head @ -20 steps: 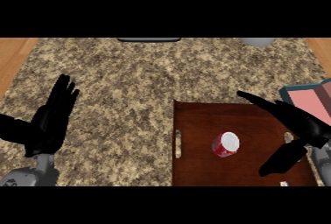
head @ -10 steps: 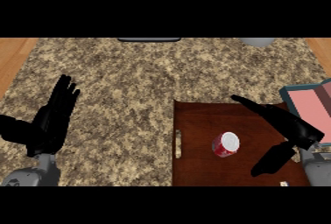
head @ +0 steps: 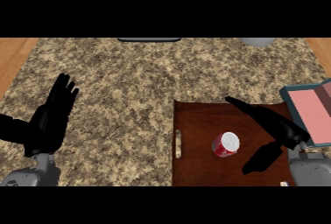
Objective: Pick the can from the tray and place it in the cardboard box
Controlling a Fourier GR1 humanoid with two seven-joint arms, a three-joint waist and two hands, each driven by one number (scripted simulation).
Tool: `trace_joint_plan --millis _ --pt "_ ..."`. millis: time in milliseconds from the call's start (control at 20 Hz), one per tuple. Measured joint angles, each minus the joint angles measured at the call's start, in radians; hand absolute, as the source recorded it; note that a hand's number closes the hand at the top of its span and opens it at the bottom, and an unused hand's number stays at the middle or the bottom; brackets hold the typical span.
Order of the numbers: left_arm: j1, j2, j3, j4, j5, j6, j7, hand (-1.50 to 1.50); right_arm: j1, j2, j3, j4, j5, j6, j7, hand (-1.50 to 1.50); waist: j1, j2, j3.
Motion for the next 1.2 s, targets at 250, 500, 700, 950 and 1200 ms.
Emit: trace_joint_plan --millis 250,500,700,950,1200 --pt "-0.011 -0.02 0.015 0.04 -0.012 -0.022 -0.027 0.0 0.021 0.029 0.019 0.044 0.077 -0.024 -0.062 -1.5 -0.001 0.0 0.0" --pt "-0.005 -0.031 0.029 0.039 -0.021 -0.04 -0.03 0.0 -0.004 0.05 -0.001 0.093 0.101 -0.01 -0.088 -1.5 0.0 0.0 0.0" --pt "0.002 -0.037 0.044 0.025 -0.024 -0.052 -0.024 0.0 0.018 0.085 0.024 0.087 0.147 -0.023 -0.089 -1.5 0.0 0.0 0.0" --pt "0.018 -0.041 0.049 -0.015 -0.034 -0.059 0.002 0.0 0.018 0.089 0.014 0.129 0.176 -0.02 -0.129 -1.5 0.0 0.0 0.0" --pt "0.001 -0.049 0.064 0.022 -0.04 -0.074 -0.013 0.0 0.029 0.1 0.018 0.153 0.212 -0.027 -0.158 -1.5 -0.001 0.0 0.0"
